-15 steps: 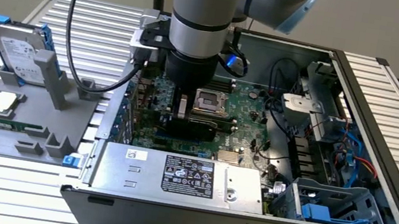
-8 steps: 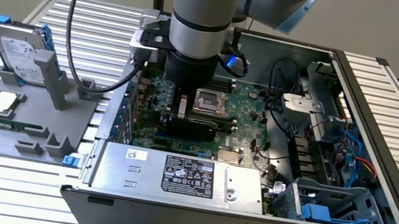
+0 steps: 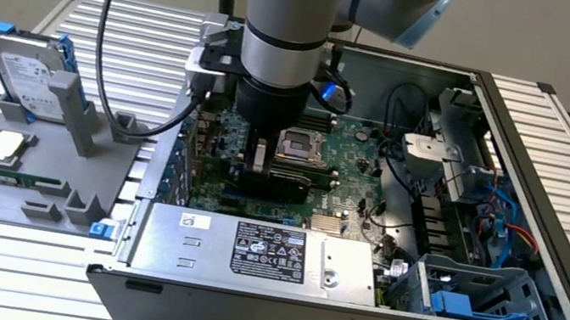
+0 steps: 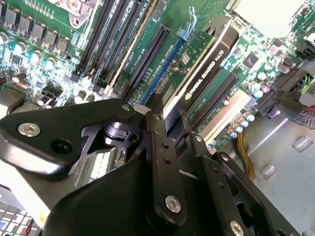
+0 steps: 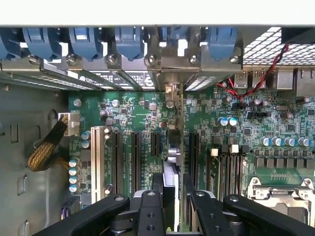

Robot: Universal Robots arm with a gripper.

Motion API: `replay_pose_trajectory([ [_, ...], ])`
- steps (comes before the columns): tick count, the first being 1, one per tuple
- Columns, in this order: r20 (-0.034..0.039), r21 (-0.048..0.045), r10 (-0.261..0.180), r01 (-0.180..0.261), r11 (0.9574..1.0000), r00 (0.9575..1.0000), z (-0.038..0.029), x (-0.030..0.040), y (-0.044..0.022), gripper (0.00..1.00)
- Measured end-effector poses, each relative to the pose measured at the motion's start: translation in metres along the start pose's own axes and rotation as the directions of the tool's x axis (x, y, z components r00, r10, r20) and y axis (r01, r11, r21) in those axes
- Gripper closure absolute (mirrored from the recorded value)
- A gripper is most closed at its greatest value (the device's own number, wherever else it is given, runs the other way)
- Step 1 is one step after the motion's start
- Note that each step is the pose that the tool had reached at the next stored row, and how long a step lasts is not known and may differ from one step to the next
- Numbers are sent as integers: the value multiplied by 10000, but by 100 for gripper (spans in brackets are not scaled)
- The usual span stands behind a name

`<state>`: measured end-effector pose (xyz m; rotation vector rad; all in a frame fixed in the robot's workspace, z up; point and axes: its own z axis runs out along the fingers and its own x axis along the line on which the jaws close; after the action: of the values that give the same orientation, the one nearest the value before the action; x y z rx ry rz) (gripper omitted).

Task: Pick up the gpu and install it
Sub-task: 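Insert the gpu into the slot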

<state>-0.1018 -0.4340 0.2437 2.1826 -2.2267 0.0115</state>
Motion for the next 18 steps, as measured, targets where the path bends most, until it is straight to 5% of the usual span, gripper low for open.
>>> replay_pose_trajectory([
  [7, 5, 4, 0, 0, 10000, 10000, 17, -1, -1, 100],
  [8, 16, 5, 1, -1, 10000, 10000, 20, -3, -1, 0],
  [14, -3, 1, -2, 2, 10000, 10000, 9, 0, -4, 0],
  [18, 1, 2, 1, -1, 10000, 10000, -172, 3, -1, 0],
])
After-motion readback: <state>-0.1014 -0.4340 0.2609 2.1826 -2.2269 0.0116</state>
